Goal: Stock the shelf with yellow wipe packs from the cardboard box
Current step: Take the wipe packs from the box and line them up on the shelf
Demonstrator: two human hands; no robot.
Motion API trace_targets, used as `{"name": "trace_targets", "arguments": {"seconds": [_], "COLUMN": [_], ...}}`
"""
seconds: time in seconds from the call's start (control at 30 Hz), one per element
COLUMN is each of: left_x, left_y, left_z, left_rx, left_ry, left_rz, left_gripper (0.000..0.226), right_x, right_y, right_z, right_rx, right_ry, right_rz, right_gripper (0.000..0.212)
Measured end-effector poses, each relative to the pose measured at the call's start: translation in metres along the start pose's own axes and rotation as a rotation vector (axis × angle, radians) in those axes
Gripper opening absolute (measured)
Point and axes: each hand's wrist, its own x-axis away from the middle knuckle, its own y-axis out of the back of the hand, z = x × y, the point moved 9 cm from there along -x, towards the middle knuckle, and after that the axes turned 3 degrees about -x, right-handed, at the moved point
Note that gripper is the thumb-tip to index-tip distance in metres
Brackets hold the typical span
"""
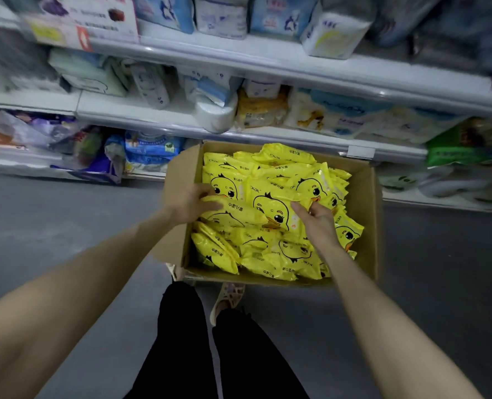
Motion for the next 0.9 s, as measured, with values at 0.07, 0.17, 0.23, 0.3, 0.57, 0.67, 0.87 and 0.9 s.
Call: {"name": "trace_targets", "arguments": {"seconds": [0.07, 0.17, 0.23, 0.3, 0.57, 0.67, 0.87, 0.9], "left_x": [0.016, 0.041, 0.058, 0.074, 0.169, 0.199, 0.241, 0.245], "left_y": [0.029, 0.077, 0.112, 0.149, 0.285, 0.326, 0.391, 0.401], "left_z": [-0.027, -0.06, -0.075, -0.091, -0.175, -0.198, -0.225, -0.227], "left_rx": [0.004, 0.032, 0.032, 0.012, 0.053, 0.027, 0.024, 0.025], "left_ry": [-0.077, -0.137, -0.144, -0.153, -0.295, -0.327, -0.409, -0.423], "left_rz": [-0.056, -0.135, -0.215, -0.303, -0.624, -0.686, -0.755, -0.762], "left_gripper": [0.018, 0.017, 0.018, 0.015, 0.019, 0.019, 0.015, 0.013], "right_x": [0.002, 0.008, 0.013, 0.022, 0.079, 0.101, 0.141, 0.144], "right_y": [0.002, 0.001, -0.004, -0.006, -0.016, -0.021, -0.039, -0.042], "right_z": [0.033, 0.09, 0.13, 0.173, 0.349, 0.401, 0.474, 0.483], "right_rx": [-0.037, -0.055, -0.092, -0.098, -0.157, -0.163, -0.227, -0.223], "right_ry": [0.051, 0.139, 0.207, 0.306, 0.648, 0.733, 0.846, 0.867], "right_rz": [-0.004, 0.026, 0.055, 0.068, 0.134, 0.146, 0.192, 0.179], "right_gripper": [0.049, 0.064, 0.063, 0.066, 0.014, 0.024, 0.029, 0.04]}}
